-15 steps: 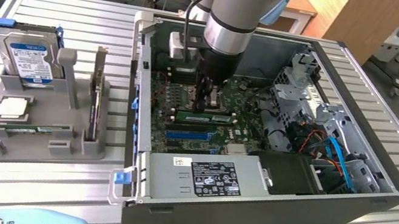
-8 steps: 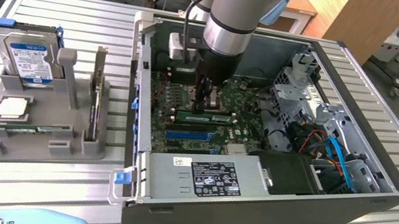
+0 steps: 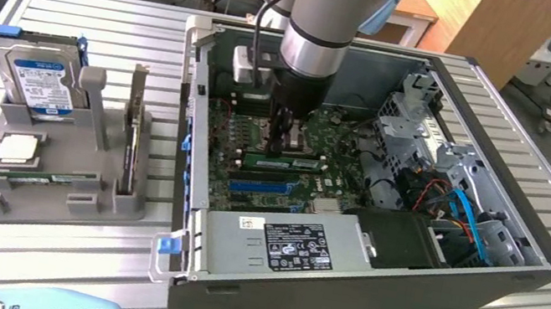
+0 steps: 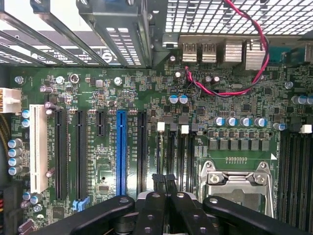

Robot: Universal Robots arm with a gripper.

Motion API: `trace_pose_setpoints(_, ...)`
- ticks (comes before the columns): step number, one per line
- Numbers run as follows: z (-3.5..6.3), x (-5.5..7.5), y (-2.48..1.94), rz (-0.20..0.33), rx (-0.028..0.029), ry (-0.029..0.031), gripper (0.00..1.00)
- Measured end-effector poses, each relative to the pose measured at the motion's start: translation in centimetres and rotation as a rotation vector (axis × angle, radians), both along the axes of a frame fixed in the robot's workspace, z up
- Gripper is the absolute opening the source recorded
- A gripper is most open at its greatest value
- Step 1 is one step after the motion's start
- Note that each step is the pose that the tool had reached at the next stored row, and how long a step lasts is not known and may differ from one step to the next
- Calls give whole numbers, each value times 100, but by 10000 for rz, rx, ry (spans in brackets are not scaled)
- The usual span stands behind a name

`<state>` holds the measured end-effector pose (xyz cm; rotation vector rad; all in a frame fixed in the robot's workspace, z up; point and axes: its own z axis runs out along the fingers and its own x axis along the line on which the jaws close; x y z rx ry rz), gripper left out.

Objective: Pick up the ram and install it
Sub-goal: 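Press down the ram until it locks into place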

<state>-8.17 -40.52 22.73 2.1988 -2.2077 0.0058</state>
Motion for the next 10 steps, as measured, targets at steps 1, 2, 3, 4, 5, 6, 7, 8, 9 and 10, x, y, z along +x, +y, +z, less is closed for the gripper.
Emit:
trace_pose_setpoints(1,-1,0,0,-1,-1,1,10)
trace_pose_setpoints(2,-1,0,0,0,-2,1,10)
trace_pose_setpoints(3,-1,0,0,0,-2,1,10)
trace_pose_setpoints(4,-2,0,0,0,-1,1,10)
trace_pose_setpoints(5,-2,0,0,0,-1,0,10)
trace_pose_setpoints(6,-5,0,0,0,1,0,10)
trace_pose_setpoints(7,-11,0,1,0,3,-1,10)
trace_pose_setpoints(8,-14,0,0,-1,1,0,10)
trace_pose_setpoints(9,-18,0,0,0,-1,1,10)
trace_pose_setpoints(10,-21,0,0,0,-2,1,10)
